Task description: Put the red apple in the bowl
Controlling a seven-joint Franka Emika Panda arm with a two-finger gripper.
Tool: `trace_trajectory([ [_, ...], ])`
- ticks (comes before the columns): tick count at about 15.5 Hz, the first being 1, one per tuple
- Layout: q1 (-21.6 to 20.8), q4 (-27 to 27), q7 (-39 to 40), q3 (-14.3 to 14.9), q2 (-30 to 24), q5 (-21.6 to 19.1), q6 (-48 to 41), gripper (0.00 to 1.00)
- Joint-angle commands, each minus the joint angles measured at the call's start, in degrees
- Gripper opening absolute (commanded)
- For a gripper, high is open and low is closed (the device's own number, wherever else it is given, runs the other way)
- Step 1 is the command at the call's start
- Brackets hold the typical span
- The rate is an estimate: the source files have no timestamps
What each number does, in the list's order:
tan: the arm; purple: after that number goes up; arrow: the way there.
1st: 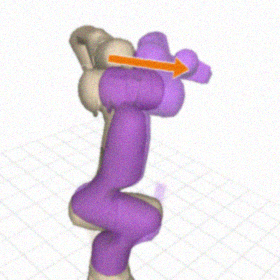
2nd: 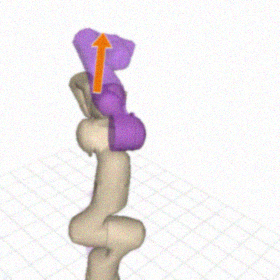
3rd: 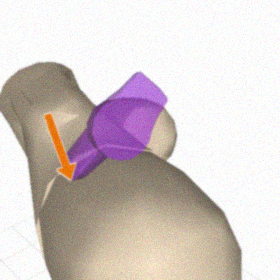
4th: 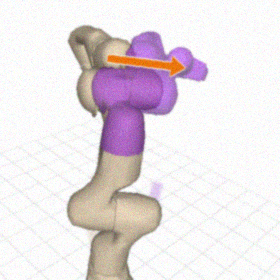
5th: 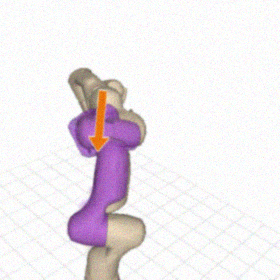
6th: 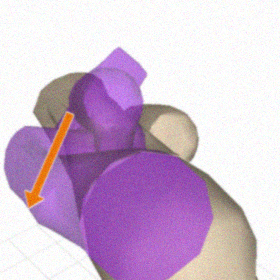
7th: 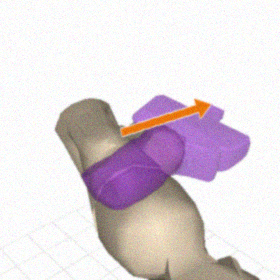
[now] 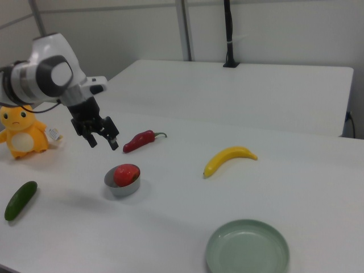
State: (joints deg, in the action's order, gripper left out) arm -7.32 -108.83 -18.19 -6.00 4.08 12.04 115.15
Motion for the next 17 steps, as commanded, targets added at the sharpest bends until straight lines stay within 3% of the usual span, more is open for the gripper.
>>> trace_trajectory([
  [1,-0.94,-0.86,1.14,2.64,-5.13,-4.11,-4.93,1.0],
  [4,-0.94,2.74,3.85,7.13,-4.87,-11.84,-5.63,1.0],
  [6,-0.94,4.06,4.48,8.8,-4.78,-14.14,-5.72,1.0],
  [17,-0.33,5.12,6.94,8.02,-3.64,-14.06,-5.72,1.0],
])
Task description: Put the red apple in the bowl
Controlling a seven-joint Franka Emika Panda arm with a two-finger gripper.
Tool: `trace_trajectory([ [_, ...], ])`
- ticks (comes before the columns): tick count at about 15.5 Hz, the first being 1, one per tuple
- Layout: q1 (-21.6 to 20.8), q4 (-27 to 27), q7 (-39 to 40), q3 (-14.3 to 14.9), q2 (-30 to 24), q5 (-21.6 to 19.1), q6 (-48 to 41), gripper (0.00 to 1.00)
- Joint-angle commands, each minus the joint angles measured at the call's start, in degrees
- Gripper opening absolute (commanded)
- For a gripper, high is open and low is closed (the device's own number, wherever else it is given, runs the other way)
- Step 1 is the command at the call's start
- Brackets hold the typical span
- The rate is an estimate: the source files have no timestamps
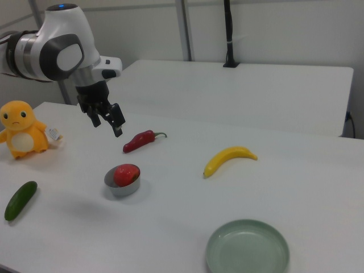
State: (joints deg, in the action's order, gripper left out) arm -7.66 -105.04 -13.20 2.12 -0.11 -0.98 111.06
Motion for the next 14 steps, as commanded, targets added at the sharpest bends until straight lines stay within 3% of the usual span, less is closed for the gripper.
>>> trace_trajectory([
  [1,0.1,1.33,2.47,-0.1,0.55,-1.13,-1.63,1.0],
  [14,0.11,1.06,5.03,-0.46,0.55,-0.42,-1.72,1.0],
])
